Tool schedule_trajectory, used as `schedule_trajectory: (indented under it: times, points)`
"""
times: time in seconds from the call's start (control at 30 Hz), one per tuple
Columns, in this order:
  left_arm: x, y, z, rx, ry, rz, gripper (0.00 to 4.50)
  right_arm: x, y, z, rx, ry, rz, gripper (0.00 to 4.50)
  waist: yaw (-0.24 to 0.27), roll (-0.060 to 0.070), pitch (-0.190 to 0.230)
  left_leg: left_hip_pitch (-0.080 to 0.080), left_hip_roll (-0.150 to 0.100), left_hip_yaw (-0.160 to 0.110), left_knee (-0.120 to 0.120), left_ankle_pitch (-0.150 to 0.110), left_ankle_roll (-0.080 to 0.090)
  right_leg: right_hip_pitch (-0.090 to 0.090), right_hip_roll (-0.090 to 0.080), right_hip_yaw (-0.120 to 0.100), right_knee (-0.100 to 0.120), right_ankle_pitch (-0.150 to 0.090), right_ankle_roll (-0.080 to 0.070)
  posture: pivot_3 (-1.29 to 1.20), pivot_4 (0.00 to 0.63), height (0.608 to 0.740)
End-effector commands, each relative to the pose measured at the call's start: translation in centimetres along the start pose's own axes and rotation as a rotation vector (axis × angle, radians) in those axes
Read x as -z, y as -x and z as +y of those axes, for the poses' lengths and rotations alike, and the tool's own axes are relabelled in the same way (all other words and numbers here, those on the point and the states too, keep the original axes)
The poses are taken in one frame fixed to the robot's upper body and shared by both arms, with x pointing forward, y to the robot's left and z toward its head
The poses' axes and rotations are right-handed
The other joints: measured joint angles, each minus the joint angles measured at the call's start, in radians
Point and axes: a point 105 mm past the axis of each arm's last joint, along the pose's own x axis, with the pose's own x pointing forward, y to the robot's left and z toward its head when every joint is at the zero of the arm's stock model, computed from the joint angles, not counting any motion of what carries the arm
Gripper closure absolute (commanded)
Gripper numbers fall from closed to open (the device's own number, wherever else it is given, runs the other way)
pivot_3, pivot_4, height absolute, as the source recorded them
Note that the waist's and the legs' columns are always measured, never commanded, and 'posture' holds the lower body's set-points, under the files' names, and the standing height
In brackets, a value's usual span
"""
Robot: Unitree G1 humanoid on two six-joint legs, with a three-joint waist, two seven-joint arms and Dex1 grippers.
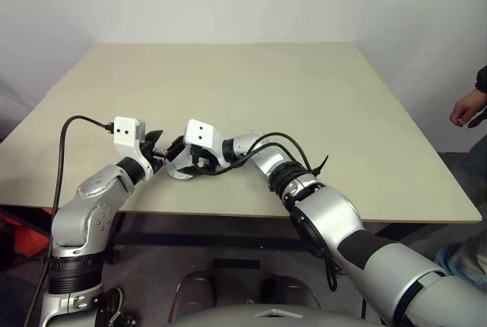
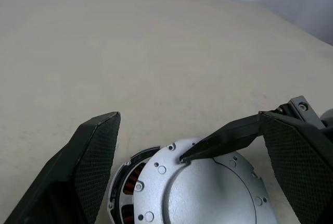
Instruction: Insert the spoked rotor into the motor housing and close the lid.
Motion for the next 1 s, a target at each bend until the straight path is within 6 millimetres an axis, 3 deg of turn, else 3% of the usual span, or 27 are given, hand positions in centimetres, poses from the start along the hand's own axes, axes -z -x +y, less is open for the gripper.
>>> schedule_trajectory:
  times: [0.03,0.2,0.6,0.77,1.0]
  points:
    - [-1.4,0.2,-0.6,0.013,-0.032,-0.054,0.00,-1.5,0.1,-1.7,0.076,-0.007,-0.024,1.37,0.001,0.000,0.000,0.000,0.000,0.000,0.000,0.000,0.000,0.000,0.000,0.000,0.000,0.000,0.000,0.00,0.000,0.740]
    - [-1.5,0.0,-0.5,0.015,-0.033,-0.054,0.00,0.6,1.0,-2.9,0.180,-0.147,0.040,1.37,0.005,0.000,0.000,0.001,0.000,0.000,0.000,0.000,0.000,0.002,0.000,0.000,0.000,0.000,0.000,0.00,0.000,0.740]
    - [-1.7,-0.1,-0.3,0.011,-0.037,-0.056,0.00,5.2,4.0,-3.6,0.307,-0.322,0.119,1.37,0.032,0.000,0.000,0.000,0.002,0.005,0.000,0.000,0.000,0.011,-0.001,0.007,0.000,-0.003,0.005,0.00,0.000,0.740]
    - [-1.6,-0.2,-0.4,0.017,-0.035,-0.053,0.00,5.8,3.9,-3.2,0.313,-0.329,0.137,1.37,0.033,0.001,0.000,0.006,0.007,0.014,0.000,0.000,-0.001,0.022,-0.002,0.009,-0.001,-0.008,0.015,0.00,0.000,0.740]
    - [-1.6,-0.2,-0.2,0.010,-0.036,-0.053,0.00,5.6,3.4,-2.9,0.295,-0.325,0.145,1.37,0.032,0.001,0.000,0.006,0.007,0.014,0.000,0.000,-0.001,0.024,-0.003,0.010,-0.001,-0.009,0.016,0.00,0.000,0.740]
